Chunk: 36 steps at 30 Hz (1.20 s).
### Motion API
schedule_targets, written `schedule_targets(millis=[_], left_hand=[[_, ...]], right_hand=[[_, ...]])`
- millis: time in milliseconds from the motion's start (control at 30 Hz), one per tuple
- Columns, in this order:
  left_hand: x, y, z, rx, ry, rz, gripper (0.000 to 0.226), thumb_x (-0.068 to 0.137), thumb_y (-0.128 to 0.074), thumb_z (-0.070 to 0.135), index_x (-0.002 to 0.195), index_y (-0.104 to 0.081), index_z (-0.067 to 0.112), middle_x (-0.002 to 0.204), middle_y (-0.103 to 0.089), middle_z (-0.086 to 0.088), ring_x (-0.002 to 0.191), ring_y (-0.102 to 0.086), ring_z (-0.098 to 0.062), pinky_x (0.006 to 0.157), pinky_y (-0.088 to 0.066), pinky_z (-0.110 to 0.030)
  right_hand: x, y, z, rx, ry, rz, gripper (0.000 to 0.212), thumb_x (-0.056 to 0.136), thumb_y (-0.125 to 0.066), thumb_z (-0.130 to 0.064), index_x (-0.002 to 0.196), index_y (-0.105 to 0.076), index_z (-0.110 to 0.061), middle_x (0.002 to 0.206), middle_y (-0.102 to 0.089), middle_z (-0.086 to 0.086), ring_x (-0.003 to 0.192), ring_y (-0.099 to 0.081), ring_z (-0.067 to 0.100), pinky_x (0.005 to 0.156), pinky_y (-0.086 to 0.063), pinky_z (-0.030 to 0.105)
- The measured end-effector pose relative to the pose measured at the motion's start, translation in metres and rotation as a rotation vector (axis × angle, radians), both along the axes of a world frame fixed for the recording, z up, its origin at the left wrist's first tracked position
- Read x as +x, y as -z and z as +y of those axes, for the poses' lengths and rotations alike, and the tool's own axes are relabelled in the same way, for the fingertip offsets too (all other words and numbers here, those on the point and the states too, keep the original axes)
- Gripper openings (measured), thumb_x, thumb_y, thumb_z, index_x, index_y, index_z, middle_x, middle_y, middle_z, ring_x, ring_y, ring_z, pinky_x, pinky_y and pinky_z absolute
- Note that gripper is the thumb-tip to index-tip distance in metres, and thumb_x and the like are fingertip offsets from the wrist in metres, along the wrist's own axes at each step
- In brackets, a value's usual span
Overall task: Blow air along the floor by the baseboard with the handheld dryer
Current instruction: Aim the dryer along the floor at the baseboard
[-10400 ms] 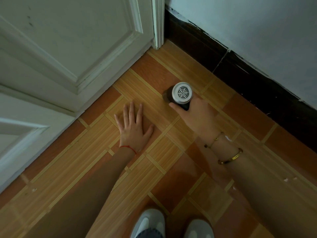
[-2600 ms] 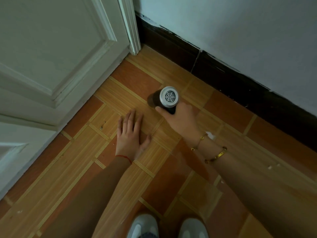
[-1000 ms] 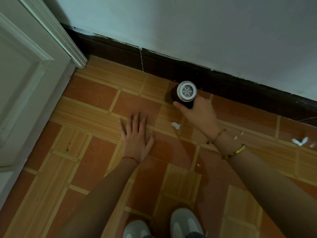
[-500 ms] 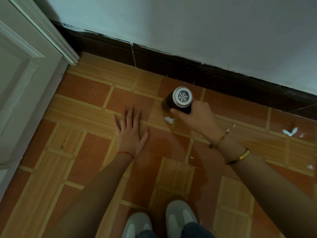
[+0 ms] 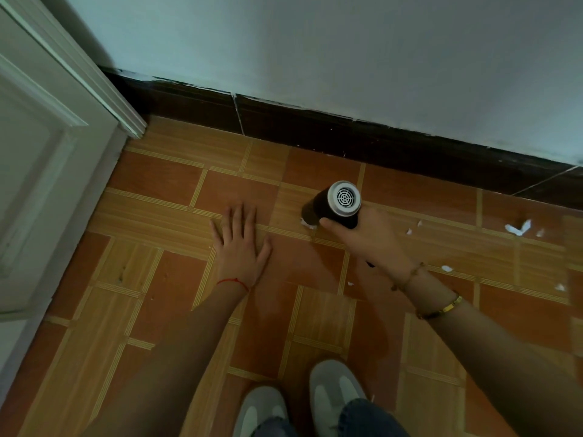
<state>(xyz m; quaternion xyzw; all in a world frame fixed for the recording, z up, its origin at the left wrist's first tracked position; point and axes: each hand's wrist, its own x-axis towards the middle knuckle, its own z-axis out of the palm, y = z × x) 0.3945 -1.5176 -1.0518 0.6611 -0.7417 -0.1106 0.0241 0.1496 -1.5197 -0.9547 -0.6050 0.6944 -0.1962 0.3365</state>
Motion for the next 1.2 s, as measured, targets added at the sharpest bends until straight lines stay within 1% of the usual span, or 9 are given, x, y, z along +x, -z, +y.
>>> schedule_targets(millis=[100,167,300,567,667,767,867,1133,1200], left_hand=[[0.001,-0.002,0.0,0.017,0.006,-0.008,0.077,0.095,-0.016,0.061,0.159,-0.016,0.018,0.167,-0.013,-0.008,0.155,-0.005,-0.032,0.123,-0.002,-0.059],[0.0,-0.003,0.0,0.027,0.008,-0.013,0.076,0.096,-0.017,0.06,0.16,-0.013,0.019,0.168,-0.01,-0.008,0.155,-0.003,-0.031,0.123,0.0,-0.058],[-0.001,-0.002,0.0,0.036,-0.003,-0.013,0.073,0.1,-0.03,0.055,0.16,-0.011,0.019,0.168,-0.007,-0.008,0.155,-0.001,-0.031,0.123,0.0,-0.059],[-0.001,-0.002,0.001,0.044,0.002,-0.026,0.072,0.102,-0.029,0.055,0.16,-0.006,0.019,0.168,-0.003,-0.007,0.155,0.003,-0.03,0.123,0.0,-0.058],[-0.001,0.0,0.001,0.039,0.002,-0.02,0.072,0.102,-0.027,0.055,0.16,-0.005,0.019,0.168,-0.002,-0.007,0.155,0.004,-0.03,0.123,0.0,-0.058],[0.0,0.002,0.001,0.034,0.004,-0.018,0.072,0.102,-0.025,0.055,0.16,-0.004,0.02,0.168,-0.001,-0.007,0.155,0.005,-0.03,0.123,0.0,-0.058],[0.0,0.005,0.002,0.027,0.002,-0.018,0.072,0.102,-0.025,0.056,0.16,-0.003,0.02,0.168,-0.001,-0.007,0.155,0.004,-0.03,0.123,0.0,-0.058],[0.002,0.01,0.002,0.01,0.004,-0.011,0.072,0.1,-0.017,0.058,0.16,-0.004,0.02,0.168,-0.003,-0.007,0.155,0.002,-0.03,0.123,-0.002,-0.059],[0.002,0.011,0.002,-0.001,0.006,-0.021,0.072,0.1,-0.017,0.057,0.16,-0.005,0.019,0.168,-0.004,-0.007,0.155,0.002,-0.03,0.123,-0.002,-0.059]], right_hand=[[-0.001,-0.001,0.007,0.019,-0.015,-0.007,0.047,0.085,-0.067,-0.049,0.119,-0.062,-0.018,0.079,-0.056,-0.017,0.076,-0.056,0.002,0.055,-0.036,0.008],[0.002,-0.002,0.011,0.038,-0.04,-0.003,0.045,0.084,-0.066,-0.05,0.115,-0.064,-0.018,0.073,-0.054,-0.02,0.068,-0.053,-0.001,0.054,-0.038,0.008],[0.01,-0.003,0.011,0.072,-0.087,-0.008,0.046,0.084,-0.065,-0.054,0.113,-0.064,-0.018,0.072,-0.054,-0.018,0.068,-0.053,0.0,0.055,-0.037,0.011],[0.01,-0.006,0.001,0.001,-0.011,0.01,0.041,0.085,-0.068,-0.046,0.11,-0.065,-0.013,0.064,-0.045,-0.021,0.059,-0.046,-0.004,0.055,-0.036,0.0],[0.01,-0.007,0.002,0.021,-0.039,0.013,0.045,0.085,-0.068,-0.048,0.115,-0.063,-0.016,0.069,-0.047,-0.022,0.064,-0.048,-0.004,0.053,-0.038,0.006],[0.013,-0.009,0.004,0.092,-0.062,-0.015,0.041,0.084,-0.067,-0.051,0.108,-0.063,-0.018,0.066,-0.053,-0.016,0.062,-0.053,0.002,0.055,-0.037,0.012],[0.017,-0.012,0.004,0.152,-0.041,-0.122,0.034,0.086,-0.067,-0.047,0.102,-0.063,-0.018,0.059,-0.06,-0.001,0.052,-0.061,0.014,0.056,-0.051,0.031],[0.018,-0.013,-0.005,0.099,-0.005,-0.092,0.02,0.087,-0.066,-0.047,0.085,-0.058,-0.028,0.052,-0.056,-0.006,0.048,-0.06,0.009,0.051,-0.045,0.021],[0.023,-0.012,-0.006,0.121,-0.033,-0.142,0.024,0.087,-0.066,-0.046,0.096,-0.062,-0.024,0.053,-0.056,-0.006,0.048,-0.062,0.013,0.053,-0.051,0.028]])
